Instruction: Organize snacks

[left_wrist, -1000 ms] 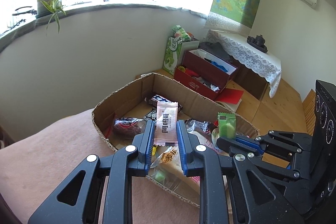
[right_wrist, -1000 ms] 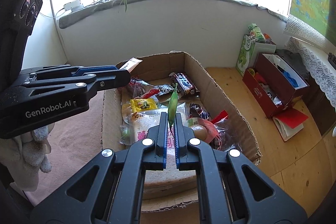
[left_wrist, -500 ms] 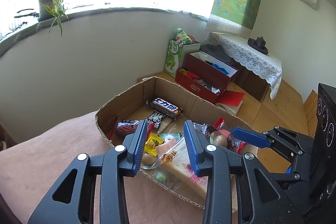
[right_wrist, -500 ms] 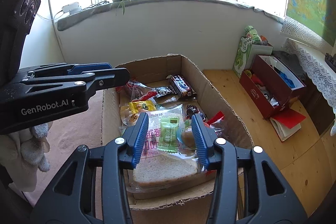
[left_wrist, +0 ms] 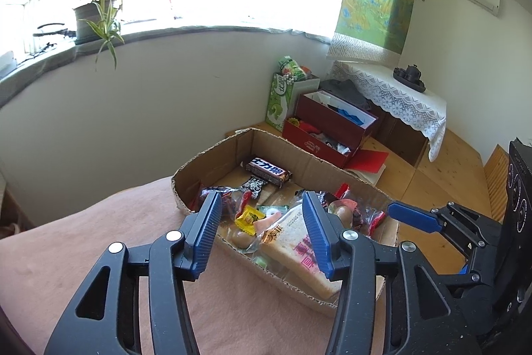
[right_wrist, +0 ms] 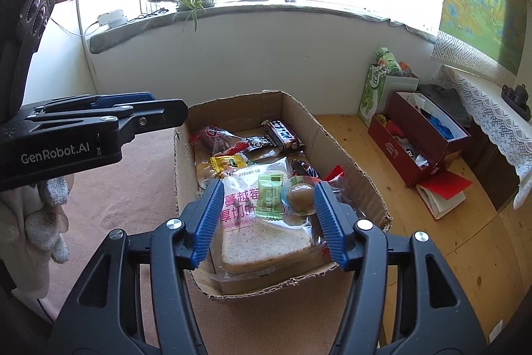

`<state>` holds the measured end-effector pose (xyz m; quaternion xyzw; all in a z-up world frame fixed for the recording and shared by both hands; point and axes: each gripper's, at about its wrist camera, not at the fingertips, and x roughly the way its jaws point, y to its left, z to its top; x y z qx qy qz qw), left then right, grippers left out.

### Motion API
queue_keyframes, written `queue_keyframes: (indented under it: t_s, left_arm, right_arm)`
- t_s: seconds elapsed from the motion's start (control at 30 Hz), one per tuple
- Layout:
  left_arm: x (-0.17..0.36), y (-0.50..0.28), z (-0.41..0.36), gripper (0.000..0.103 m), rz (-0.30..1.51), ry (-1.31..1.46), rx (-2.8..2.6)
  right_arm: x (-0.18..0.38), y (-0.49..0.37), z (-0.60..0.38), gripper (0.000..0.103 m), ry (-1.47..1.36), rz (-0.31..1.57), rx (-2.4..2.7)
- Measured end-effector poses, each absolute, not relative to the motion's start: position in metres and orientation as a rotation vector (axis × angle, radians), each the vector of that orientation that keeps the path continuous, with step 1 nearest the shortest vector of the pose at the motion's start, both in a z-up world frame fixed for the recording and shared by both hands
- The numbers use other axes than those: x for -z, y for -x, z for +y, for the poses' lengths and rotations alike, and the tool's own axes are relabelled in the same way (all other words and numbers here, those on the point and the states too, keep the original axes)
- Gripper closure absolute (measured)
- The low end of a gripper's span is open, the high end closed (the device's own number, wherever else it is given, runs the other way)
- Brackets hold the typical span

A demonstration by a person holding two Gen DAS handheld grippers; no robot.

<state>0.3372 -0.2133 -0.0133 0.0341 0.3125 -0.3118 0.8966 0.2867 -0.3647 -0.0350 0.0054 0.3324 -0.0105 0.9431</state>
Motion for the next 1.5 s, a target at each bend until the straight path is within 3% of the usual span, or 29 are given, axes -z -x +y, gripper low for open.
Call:
queue_keyframes:
  t_s: [0.1,0.23,0.6,1.5]
  left_arm:
    - [0.011,-0.327,-0.205,0.038,0.642,-0.064,0.624]
    - [0.008,-0.313,-0.196,0.031,0.628,-0.066,0.603]
    - [0.01,-0.266,-0.167,0.023,0.58,-0.07,0.552]
    - [0.003,-0.235,-0.163,0.023,0.535,-0.093,0.523]
  right_arm:
    - [0.031,-0.276,-0.365,0.043,-0.024,0.663,0.041]
    - [0.024,-0.256,-0.364,0.013,-0.049,0.615,0.067]
    - [0.016,-0.212,-0.353,0.008,-0.086,0.565,0.114]
    - [0.011,-0.189,-0.342,0.008,-0.103,0.565,0.11]
